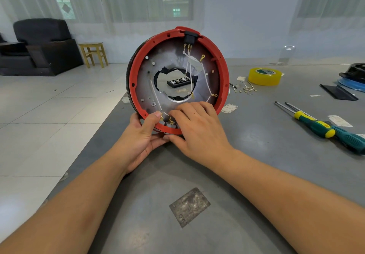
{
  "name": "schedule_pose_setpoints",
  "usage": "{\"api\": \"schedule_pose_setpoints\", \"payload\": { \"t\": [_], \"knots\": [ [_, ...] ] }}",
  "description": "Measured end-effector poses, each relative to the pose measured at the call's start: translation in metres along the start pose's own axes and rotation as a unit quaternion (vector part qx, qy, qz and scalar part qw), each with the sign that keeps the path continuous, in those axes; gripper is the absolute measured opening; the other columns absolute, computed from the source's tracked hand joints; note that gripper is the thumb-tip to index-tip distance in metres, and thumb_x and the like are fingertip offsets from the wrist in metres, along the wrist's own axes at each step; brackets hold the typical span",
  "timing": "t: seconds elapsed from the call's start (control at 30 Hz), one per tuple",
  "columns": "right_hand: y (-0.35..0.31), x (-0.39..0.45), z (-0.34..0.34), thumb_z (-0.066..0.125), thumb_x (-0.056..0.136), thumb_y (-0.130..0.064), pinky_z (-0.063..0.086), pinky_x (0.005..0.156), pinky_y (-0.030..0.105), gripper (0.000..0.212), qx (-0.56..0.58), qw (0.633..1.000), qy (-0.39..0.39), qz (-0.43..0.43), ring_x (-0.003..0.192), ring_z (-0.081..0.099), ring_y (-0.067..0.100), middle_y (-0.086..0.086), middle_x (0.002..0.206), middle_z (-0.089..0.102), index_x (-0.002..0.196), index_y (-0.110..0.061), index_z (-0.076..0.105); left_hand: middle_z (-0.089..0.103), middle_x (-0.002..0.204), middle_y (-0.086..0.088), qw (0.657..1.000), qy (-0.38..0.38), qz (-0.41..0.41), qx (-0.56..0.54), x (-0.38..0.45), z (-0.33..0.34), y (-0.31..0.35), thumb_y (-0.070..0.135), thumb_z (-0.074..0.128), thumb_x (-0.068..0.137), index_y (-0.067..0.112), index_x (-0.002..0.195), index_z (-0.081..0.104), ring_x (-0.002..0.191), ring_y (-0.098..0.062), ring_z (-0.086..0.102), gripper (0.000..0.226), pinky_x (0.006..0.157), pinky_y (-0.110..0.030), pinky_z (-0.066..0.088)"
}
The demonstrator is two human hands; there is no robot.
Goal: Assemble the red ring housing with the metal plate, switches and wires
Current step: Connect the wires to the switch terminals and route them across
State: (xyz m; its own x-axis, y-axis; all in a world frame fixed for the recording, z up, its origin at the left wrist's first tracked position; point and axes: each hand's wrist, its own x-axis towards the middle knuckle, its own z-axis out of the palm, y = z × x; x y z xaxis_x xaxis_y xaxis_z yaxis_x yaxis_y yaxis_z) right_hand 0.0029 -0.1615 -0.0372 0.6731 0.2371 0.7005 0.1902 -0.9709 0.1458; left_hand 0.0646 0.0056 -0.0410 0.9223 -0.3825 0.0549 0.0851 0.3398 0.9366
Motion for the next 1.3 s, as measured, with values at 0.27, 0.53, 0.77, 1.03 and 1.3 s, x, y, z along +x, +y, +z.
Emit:
{"api": "schedule_pose_setpoints", "payload": {
  "t": [0.27,0.53,0.77,1.03,1.3],
  "knots": [
    [-0.004,-0.001,-0.001,0.061,0.088,-0.058,0.038,0.104,0.040,0.056,0.027,0.999,-0.016,0.027,0.117,0.056,0.022,-0.001,0.125,0.061,0.127,-0.019,0.062,0.078,0.103,-0.014,1.000,-0.008,0.002,0.008,-0.001,0.001,0.000,0.027,0.062,0.104,0.007,0.147,0.038,0.093,-0.032,0.078,0.053,0.072,-0.036,0.064],
    [-0.009,0.000,-0.004,0.060,0.089,-0.052,0.041,0.095,0.040,0.046,0.045,0.998,-0.016,0.035,0.109,0.056,0.023,0.000,0.120,0.060,0.120,-0.017,0.062,0.078,0.108,-0.017,1.000,-0.024,-0.002,0.003,-0.004,0.006,-0.001,0.042,0.078,0.081,0.019,0.131,0.041,0.098,-0.037,0.079,0.067,0.074,-0.038,0.065],
    [-0.009,0.001,-0.004,0.062,0.088,-0.055,0.040,0.097,0.038,0.051,0.047,0.998,-0.024,0.035,0.113,0.056,0.022,-0.001,0.123,0.060,0.125,-0.019,0.062,0.076,0.114,-0.018,1.000,-0.013,-0.008,0.012,-0.002,0.006,-0.002,0.046,0.079,0.088,0.020,0.133,0.041,0.097,-0.035,0.079,0.065,0.073,-0.038,0.065],
    [0.028,-0.009,-0.014,0.059,0.081,-0.073,0.032,0.112,0.041,0.070,-0.004,0.999,-0.030,0.030,0.120,0.055,0.019,-0.005,0.126,0.061,0.130,-0.022,0.061,0.078,0.117,-0.016,0.999,-0.029,-0.022,-0.006,-0.003,0.000,0.001,0.047,0.074,0.093,0.018,0.140,0.041,0.109,-0.042,0.075,0.065,0.082,-0.042,0.065],
    [0.048,-0.007,-0.020,0.060,0.085,-0.065,0.024,0.116,0.043,0.053,-0.031,0.998,-0.046,-0.033,0.122,0.056,0.014,-0.011,0.123,0.063,0.123,-0.029,0.066,0.071,0.129,-0.022,0.999,-0.003,-0.041,-0.009,-0.003,0.000,0.004,0.043,0.072,0.093,0.018,0.145,0.044,0.106,-0.042,0.076,0.064,0.078,-0.041,0.066]
  ]
}}
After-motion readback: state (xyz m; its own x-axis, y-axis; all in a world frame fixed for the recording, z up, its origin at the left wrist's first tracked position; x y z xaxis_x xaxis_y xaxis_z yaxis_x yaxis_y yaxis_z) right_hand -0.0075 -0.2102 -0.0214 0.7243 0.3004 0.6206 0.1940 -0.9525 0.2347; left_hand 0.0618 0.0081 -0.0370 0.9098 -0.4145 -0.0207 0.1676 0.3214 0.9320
